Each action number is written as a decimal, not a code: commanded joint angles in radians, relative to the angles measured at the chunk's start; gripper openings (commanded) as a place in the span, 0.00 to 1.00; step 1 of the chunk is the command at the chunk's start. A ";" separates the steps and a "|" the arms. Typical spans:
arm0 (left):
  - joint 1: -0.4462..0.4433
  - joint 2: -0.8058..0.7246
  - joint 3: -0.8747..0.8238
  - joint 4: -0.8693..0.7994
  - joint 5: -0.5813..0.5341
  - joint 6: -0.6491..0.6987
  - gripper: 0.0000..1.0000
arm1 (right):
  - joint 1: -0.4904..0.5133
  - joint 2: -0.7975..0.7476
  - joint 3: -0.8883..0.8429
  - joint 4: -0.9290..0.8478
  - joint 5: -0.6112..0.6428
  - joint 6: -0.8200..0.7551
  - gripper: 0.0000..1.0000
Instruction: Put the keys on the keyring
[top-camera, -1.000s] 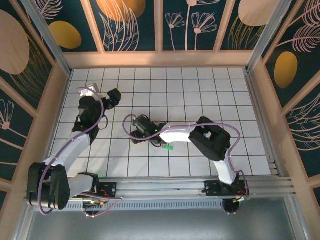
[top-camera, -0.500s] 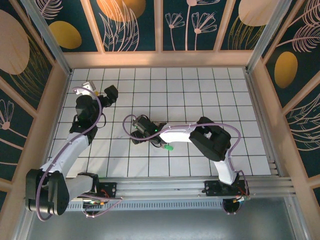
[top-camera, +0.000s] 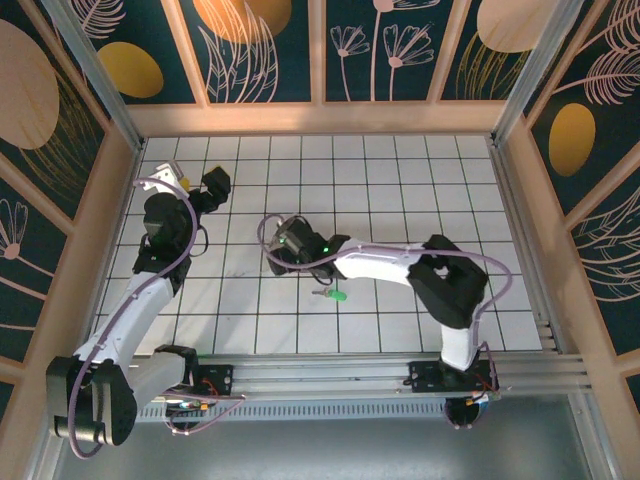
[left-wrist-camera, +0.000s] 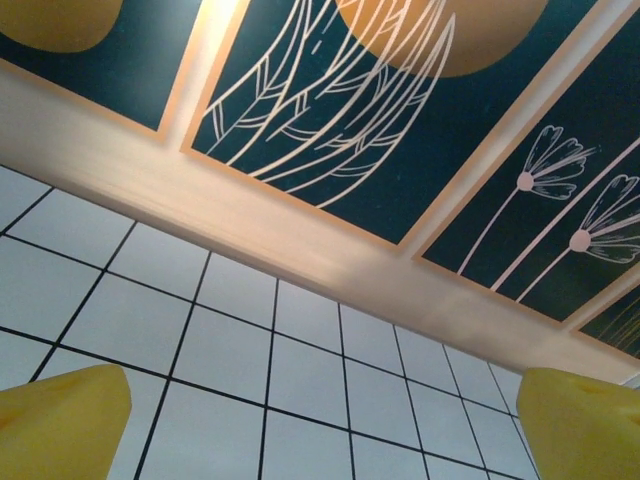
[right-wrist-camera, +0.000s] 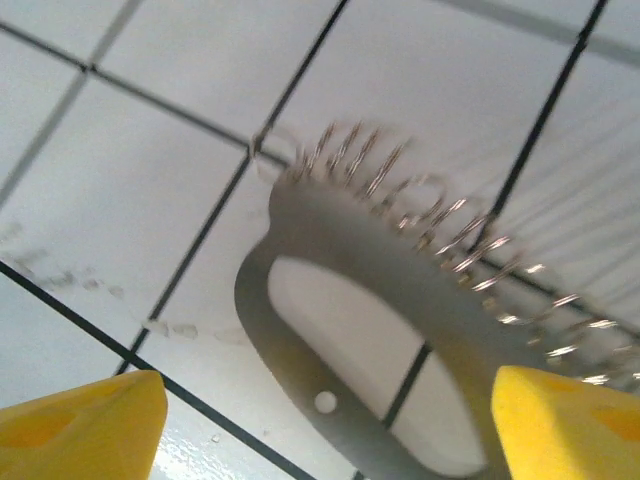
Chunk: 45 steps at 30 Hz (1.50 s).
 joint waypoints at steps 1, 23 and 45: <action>-0.008 -0.014 0.040 -0.008 0.066 0.018 0.99 | -0.032 -0.118 -0.021 -0.009 0.053 -0.019 0.91; -0.219 0.084 0.030 -0.097 0.279 0.052 0.96 | -0.308 -0.560 -0.394 0.091 0.048 0.101 0.99; -0.281 0.356 0.077 -0.207 0.188 0.094 0.99 | -0.480 -0.797 -0.726 0.262 -0.152 0.201 0.99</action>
